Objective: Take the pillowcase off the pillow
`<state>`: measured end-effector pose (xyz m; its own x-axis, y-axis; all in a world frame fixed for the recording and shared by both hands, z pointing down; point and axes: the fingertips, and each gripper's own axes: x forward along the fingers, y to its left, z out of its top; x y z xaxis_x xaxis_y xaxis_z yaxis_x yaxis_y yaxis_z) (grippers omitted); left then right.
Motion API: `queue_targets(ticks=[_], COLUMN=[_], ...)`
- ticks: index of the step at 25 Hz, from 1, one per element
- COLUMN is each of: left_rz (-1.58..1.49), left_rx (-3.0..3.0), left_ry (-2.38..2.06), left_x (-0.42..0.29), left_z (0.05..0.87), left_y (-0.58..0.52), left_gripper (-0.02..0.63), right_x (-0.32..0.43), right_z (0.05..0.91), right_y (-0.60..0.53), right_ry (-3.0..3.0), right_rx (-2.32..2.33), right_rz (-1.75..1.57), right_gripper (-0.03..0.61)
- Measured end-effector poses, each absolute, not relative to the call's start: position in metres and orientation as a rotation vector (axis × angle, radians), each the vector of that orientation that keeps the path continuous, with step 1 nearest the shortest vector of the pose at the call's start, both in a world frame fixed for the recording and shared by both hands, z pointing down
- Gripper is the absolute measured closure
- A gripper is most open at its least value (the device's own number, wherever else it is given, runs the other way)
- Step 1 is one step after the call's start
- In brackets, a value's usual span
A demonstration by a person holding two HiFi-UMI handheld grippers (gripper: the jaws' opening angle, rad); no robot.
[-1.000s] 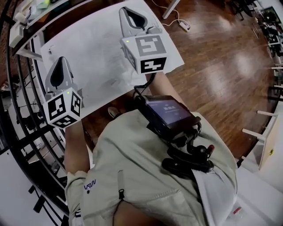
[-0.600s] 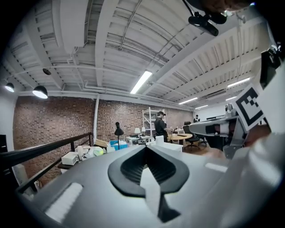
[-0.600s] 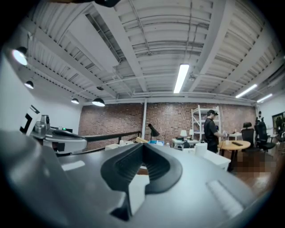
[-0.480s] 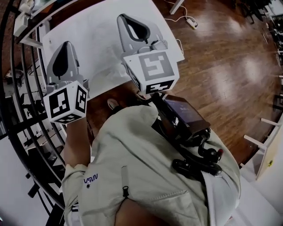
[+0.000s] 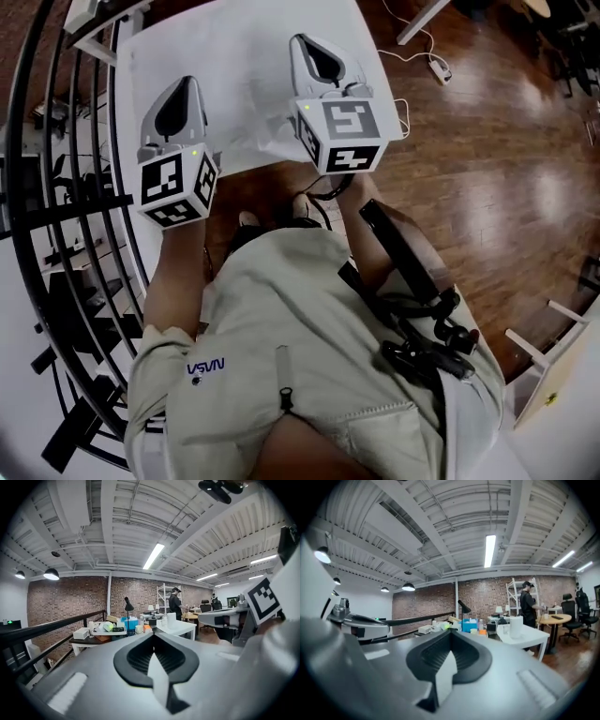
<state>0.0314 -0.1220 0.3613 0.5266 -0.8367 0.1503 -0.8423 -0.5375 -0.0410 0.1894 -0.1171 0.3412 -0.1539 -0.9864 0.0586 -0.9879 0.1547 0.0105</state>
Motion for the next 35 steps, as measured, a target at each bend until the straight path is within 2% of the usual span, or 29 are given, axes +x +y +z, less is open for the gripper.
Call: queue_targets(ticks=[13,25,35], left_rz=[0.173,0.230,0.284], left_rx=[2.739,2.754,2.736], left_ry=[-1.512,-1.578,-1.585], left_x=[0.011,-0.002,-0.004], left_z=[0.356,0.377,0.395], left_y=[-0.133,-0.090,-0.098], left_gripper=[0.612,0.612,0.612], right_x=[0.175,0.160,0.164], right_z=[0.349,0.368,0.383], right_y=[-0.092,-0.060,-0.067], right_ry=[-2.313,-2.312,-2.300], right_rx=[2.042,2.000,1.988], right_rz=[0.050,0.053,0.089], right_gripper=[0.575,0.575,0.577])
